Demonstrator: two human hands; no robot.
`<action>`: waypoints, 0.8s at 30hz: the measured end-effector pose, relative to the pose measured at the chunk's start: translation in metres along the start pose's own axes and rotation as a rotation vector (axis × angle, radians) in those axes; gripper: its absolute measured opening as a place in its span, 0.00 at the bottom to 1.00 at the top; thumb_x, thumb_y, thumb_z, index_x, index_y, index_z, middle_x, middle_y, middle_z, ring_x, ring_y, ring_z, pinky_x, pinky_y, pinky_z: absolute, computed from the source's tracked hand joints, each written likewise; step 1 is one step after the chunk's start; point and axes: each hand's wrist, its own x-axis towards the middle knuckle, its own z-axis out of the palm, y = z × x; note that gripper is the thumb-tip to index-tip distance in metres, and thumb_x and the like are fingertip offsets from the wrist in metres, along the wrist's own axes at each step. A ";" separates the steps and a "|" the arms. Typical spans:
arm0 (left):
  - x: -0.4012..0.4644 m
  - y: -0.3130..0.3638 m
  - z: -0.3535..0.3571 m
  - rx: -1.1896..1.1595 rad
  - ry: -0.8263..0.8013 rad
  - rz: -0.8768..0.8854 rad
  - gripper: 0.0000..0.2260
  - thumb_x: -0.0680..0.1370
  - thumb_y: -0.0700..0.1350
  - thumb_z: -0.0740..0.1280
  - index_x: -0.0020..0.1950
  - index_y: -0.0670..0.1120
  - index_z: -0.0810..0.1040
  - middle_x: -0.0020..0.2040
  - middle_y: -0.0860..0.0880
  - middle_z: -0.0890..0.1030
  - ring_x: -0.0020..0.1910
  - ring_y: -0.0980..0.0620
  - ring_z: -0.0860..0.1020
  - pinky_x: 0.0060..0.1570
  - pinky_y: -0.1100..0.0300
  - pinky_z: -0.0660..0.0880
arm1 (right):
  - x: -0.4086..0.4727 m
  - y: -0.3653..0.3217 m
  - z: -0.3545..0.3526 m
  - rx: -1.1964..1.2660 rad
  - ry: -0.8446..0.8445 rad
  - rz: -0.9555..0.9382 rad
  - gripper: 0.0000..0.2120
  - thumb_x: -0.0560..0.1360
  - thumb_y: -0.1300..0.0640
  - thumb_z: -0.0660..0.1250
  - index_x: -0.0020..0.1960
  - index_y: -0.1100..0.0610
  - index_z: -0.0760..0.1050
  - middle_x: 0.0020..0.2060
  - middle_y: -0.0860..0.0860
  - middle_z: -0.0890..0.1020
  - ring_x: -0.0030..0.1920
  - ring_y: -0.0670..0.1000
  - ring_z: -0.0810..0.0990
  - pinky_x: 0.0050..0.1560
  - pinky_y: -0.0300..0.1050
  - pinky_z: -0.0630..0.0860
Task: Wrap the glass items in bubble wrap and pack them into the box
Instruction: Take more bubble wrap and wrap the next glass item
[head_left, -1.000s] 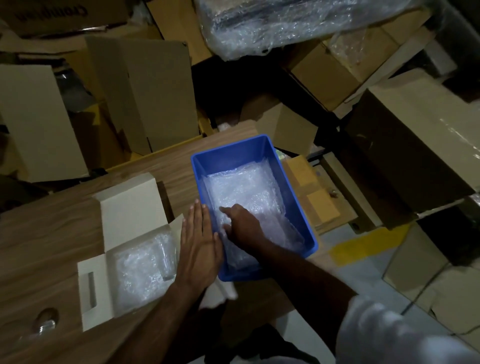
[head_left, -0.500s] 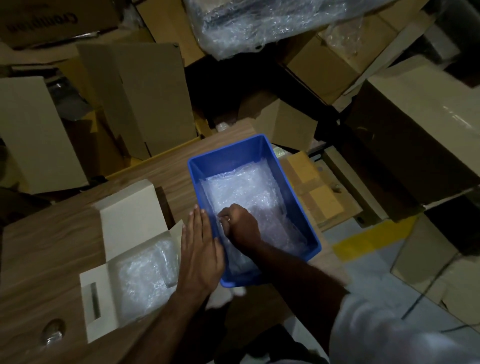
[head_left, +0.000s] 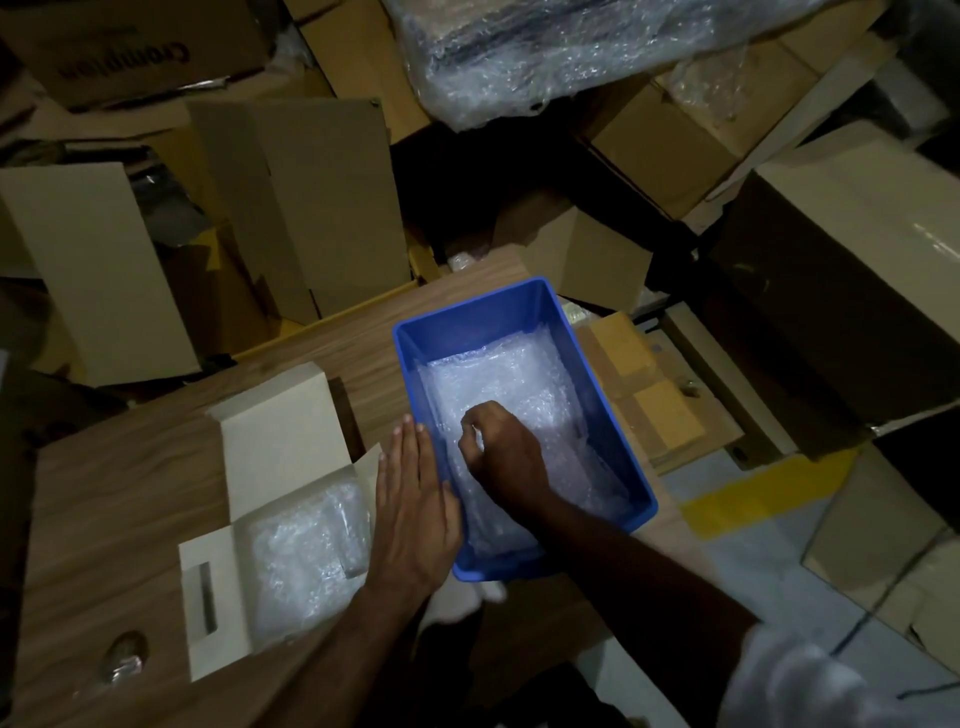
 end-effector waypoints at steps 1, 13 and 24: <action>0.000 0.000 0.000 -0.002 0.001 -0.002 0.31 0.81 0.50 0.50 0.82 0.38 0.52 0.83 0.41 0.50 0.82 0.45 0.48 0.79 0.45 0.49 | 0.000 0.002 0.003 0.001 -0.014 -0.027 0.04 0.77 0.58 0.64 0.48 0.56 0.77 0.44 0.51 0.80 0.45 0.54 0.79 0.44 0.52 0.78; -0.001 -0.004 0.006 0.024 0.038 0.027 0.29 0.82 0.48 0.51 0.81 0.37 0.53 0.82 0.40 0.50 0.82 0.44 0.50 0.80 0.48 0.48 | 0.003 0.007 0.023 0.111 0.035 -0.067 0.06 0.77 0.60 0.65 0.45 0.57 0.81 0.43 0.54 0.81 0.43 0.55 0.81 0.42 0.53 0.79; 0.001 0.004 0.000 0.002 0.080 0.108 0.28 0.85 0.54 0.48 0.82 0.45 0.45 0.80 0.36 0.56 0.79 0.40 0.55 0.76 0.46 0.51 | -0.004 -0.006 -0.014 -0.020 0.044 -0.259 0.12 0.75 0.62 0.68 0.57 0.54 0.83 0.44 0.52 0.80 0.43 0.53 0.80 0.35 0.45 0.78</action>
